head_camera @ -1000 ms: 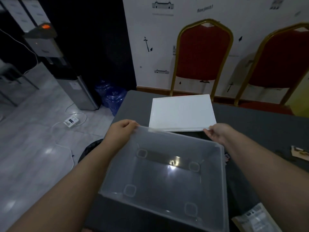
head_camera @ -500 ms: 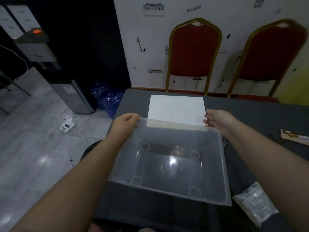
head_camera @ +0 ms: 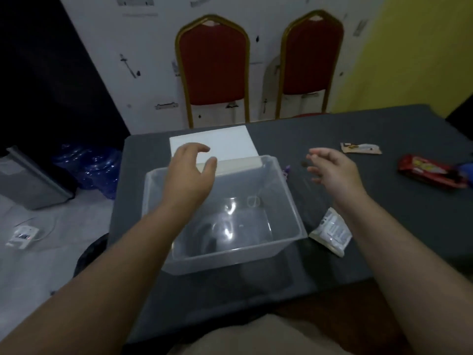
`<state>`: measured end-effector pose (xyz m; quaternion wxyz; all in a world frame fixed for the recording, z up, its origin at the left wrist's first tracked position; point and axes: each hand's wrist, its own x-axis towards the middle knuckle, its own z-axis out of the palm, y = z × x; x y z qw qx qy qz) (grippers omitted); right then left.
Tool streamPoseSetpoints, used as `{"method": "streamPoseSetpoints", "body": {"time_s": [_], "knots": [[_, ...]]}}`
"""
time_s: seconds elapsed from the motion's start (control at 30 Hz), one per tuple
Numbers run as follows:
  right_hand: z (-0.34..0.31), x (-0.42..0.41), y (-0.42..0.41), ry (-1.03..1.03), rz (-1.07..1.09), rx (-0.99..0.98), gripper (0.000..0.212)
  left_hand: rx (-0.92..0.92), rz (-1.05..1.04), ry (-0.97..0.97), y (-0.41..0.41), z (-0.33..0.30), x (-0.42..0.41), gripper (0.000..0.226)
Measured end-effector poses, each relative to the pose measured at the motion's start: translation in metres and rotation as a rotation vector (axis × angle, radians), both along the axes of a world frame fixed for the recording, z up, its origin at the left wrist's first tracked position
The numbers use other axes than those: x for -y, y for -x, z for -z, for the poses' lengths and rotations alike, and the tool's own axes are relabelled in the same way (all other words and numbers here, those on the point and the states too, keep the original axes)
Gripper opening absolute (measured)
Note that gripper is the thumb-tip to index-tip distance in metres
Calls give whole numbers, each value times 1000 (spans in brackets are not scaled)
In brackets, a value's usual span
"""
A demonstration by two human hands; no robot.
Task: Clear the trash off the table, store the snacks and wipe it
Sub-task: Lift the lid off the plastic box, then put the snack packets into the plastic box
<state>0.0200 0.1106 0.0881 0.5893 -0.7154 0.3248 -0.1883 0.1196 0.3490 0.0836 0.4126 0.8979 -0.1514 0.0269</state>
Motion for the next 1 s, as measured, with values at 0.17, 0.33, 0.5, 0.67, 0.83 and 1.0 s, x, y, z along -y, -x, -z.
{"method": "streamPoseSetpoints", "body": {"time_s": [0.17, 0.33, 0.5, 0.67, 0.83, 1.0], "knots": [[-13, 22, 51, 48, 112, 33, 17, -109, 296, 121, 44, -14, 70, 30], [-18, 59, 88, 91, 254, 10, 13, -179, 523, 85, 67, -13, 136, 29], [-3, 112, 110, 100, 333, -50, 12, -179, 611, 13, 75, -8, 203, 30], [25, 194, 118, 147, 366, -176, 10, -218, 639, -32, 69, 7, 280, 30], [49, 303, 114, 193, 388, -284, 20, -342, 592, -39, 64, 35, 383, 30], [78, 381, 109, 247, 367, -453, 32, -499, 543, -94, 67, 66, 471, 33]]}}
